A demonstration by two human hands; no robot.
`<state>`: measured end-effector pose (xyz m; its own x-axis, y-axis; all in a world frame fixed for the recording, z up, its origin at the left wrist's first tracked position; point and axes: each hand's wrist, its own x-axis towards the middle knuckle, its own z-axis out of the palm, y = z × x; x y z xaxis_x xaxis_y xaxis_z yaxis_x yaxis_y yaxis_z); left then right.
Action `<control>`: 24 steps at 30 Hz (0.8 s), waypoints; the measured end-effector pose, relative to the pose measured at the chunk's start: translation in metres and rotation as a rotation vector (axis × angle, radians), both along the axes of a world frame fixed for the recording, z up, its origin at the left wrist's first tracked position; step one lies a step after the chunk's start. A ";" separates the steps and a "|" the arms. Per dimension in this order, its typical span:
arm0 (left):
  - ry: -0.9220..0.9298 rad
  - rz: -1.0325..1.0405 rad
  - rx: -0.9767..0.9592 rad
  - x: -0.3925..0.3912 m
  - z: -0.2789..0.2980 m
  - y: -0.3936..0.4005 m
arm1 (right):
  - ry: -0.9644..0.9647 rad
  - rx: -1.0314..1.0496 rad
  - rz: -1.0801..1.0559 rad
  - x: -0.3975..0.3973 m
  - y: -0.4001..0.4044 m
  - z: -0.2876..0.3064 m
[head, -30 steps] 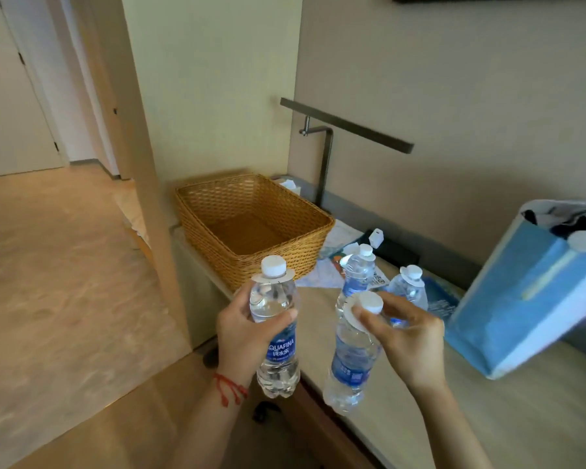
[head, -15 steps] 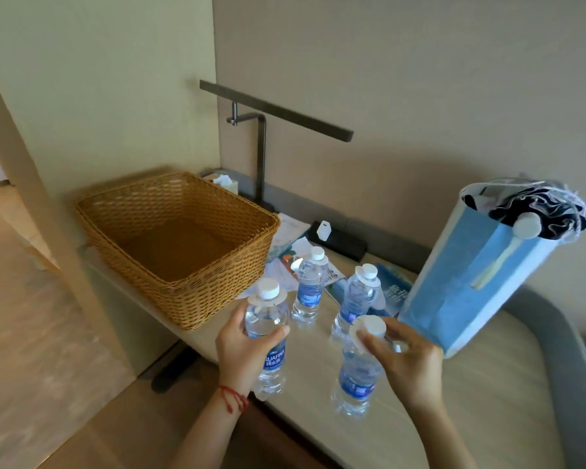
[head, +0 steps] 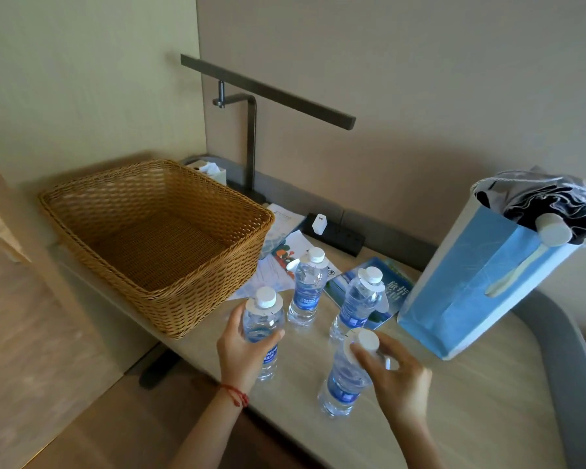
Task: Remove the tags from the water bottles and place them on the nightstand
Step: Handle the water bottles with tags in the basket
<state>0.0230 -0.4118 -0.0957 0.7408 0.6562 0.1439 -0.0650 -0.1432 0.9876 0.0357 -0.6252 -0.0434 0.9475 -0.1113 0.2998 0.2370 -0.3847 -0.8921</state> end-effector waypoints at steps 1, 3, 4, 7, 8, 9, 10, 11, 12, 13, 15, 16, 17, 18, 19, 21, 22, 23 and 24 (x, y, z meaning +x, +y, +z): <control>0.010 0.002 -0.006 0.000 -0.004 -0.001 | -0.011 -0.008 0.010 0.001 0.000 -0.001; 0.020 0.005 -0.008 -0.001 -0.008 -0.004 | -0.040 -0.023 0.023 0.003 -0.002 -0.002; 0.020 0.003 -0.007 -0.001 -0.009 -0.007 | -0.043 -0.028 0.032 0.004 -0.003 -0.002; 0.009 0.010 -0.001 -0.002 -0.011 -0.013 | -0.028 -0.031 0.086 0.006 -0.004 -0.002; 0.008 0.018 0.001 -0.002 -0.011 -0.014 | -0.026 -0.031 0.104 0.005 -0.004 -0.002; 0.013 0.022 -0.003 -0.002 -0.012 -0.015 | -0.024 -0.030 0.114 0.004 -0.004 -0.001; 0.019 0.022 -0.009 -0.002 -0.013 -0.016 | -0.022 -0.028 0.116 0.004 -0.005 -0.001; 0.027 0.023 -0.013 -0.002 -0.014 -0.017 | -0.020 -0.023 0.116 0.004 -0.006 -0.001; 0.032 0.024 -0.015 -0.001 -0.016 -0.017 | -0.013 -0.015 0.119 0.006 -0.008 -0.003; 0.037 0.026 -0.011 -0.001 -0.017 -0.016 | -0.003 -0.010 0.125 0.007 -0.009 -0.005; 0.046 0.018 0.002 -0.001 -0.018 -0.017 | 0.016 -0.008 0.152 0.010 -0.012 -0.008; 0.045 0.011 0.012 -0.001 -0.019 -0.017 | 0.022 -0.005 0.166 0.011 -0.013 -0.010; 0.042 0.004 0.016 -0.001 -0.020 -0.018 | 0.024 0.002 0.175 0.011 -0.013 -0.011; 0.040 0.001 0.016 -0.002 -0.020 -0.019 | 0.026 0.012 0.182 0.012 -0.014 -0.012; 0.044 0.004 0.018 -0.003 -0.021 -0.021 | 0.031 0.024 0.189 0.012 -0.014 -0.013; 0.040 0.014 0.003 -0.008 -0.024 -0.027 | 0.046 0.034 0.210 0.013 -0.016 -0.013; 0.027 0.017 -0.033 -0.011 -0.025 -0.030 | 0.051 0.031 0.231 0.014 -0.018 -0.013; 0.023 0.034 -0.071 -0.016 -0.026 -0.035 | 0.056 0.024 0.264 0.015 -0.020 -0.012; 0.032 0.077 -0.095 -0.021 -0.026 -0.041 | 0.060 0.017 0.303 0.017 -0.023 -0.011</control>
